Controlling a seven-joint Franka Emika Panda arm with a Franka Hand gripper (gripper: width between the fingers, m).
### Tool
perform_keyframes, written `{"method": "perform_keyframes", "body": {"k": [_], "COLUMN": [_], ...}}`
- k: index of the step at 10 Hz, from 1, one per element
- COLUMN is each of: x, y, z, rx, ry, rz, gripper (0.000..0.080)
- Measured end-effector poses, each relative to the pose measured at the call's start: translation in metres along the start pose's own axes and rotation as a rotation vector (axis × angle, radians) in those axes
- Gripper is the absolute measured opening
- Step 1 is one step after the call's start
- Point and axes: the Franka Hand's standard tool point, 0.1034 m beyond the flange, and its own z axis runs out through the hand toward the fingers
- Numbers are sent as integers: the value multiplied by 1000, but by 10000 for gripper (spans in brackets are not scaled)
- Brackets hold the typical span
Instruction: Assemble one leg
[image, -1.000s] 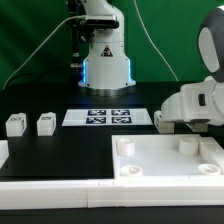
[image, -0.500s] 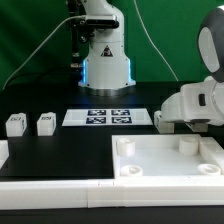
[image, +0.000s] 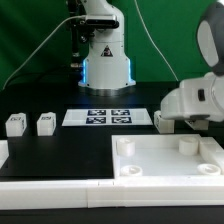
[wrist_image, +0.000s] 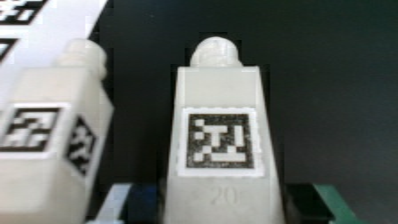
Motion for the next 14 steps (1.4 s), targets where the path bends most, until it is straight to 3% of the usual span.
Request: {"method": "perform_keyframes", "body": {"k": [3,4,5,7,9,10,11,12,14], "x": [-22,-29,-36,-34,-31,-21,-22,-19,-11], "y": [7,10,14,14,17,27,41,49,69], "z": [-44,-59,-75,-79,-79,-86,-108,-128,-143], "rx": [12,9,-11,-45,-41,-29,-7,39,101], "ry": [68,101,143,185,187,216,218,227,214], "rz": [2,-14,-43,-50,-56,-108,-98,-79,-41], "gripper": [295,295,295,295,295,295,295,295,295]}}
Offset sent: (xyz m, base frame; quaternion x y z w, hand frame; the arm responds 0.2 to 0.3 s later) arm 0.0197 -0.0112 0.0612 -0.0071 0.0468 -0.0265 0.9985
